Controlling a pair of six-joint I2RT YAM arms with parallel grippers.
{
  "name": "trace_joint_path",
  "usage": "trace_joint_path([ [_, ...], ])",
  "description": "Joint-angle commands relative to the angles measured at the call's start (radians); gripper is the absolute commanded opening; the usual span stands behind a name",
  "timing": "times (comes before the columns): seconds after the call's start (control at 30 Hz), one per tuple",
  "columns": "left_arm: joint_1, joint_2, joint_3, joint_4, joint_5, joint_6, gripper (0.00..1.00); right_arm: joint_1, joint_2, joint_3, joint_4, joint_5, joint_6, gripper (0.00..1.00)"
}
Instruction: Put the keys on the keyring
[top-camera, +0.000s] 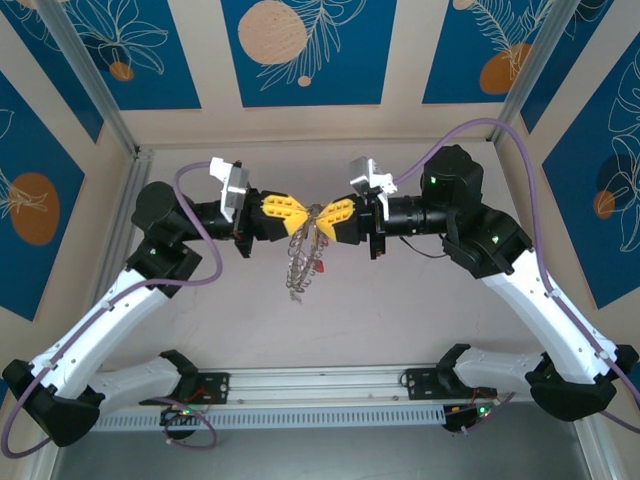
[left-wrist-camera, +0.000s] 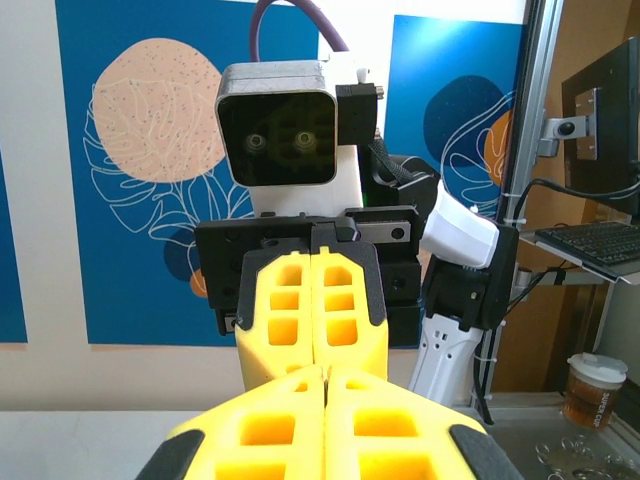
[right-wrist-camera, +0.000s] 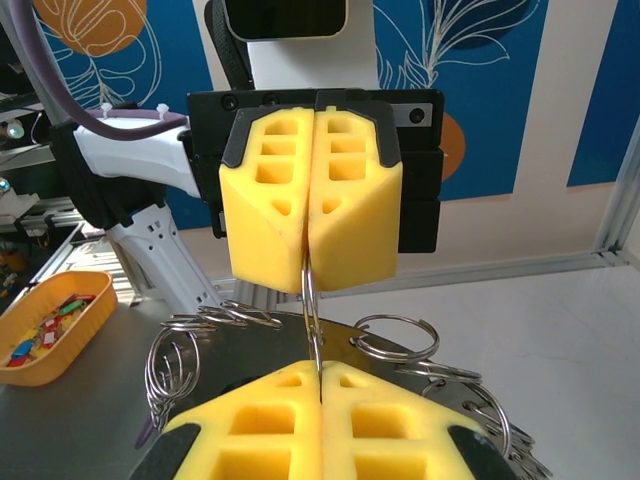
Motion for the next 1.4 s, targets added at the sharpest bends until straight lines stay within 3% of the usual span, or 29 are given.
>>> trace_joint_path([
  [0.0,0.010,-0.003,0.023,0.095,0.038,-0.032,0.00,-0.009,0.025,0.009,0.012,-0.004,0.026,0.03],
  [1.2,0.014,-0.004,0.013,0.205,0.072,-0.105,0.00,-0.021,0.080,0.044,0.026,-0.048,0.083,0.02],
  [1.37,0.017,-0.004,0.016,0.198,0.102,-0.108,0.00,-0.045,0.085,0.054,0.043,-0.137,0.117,0.02],
])
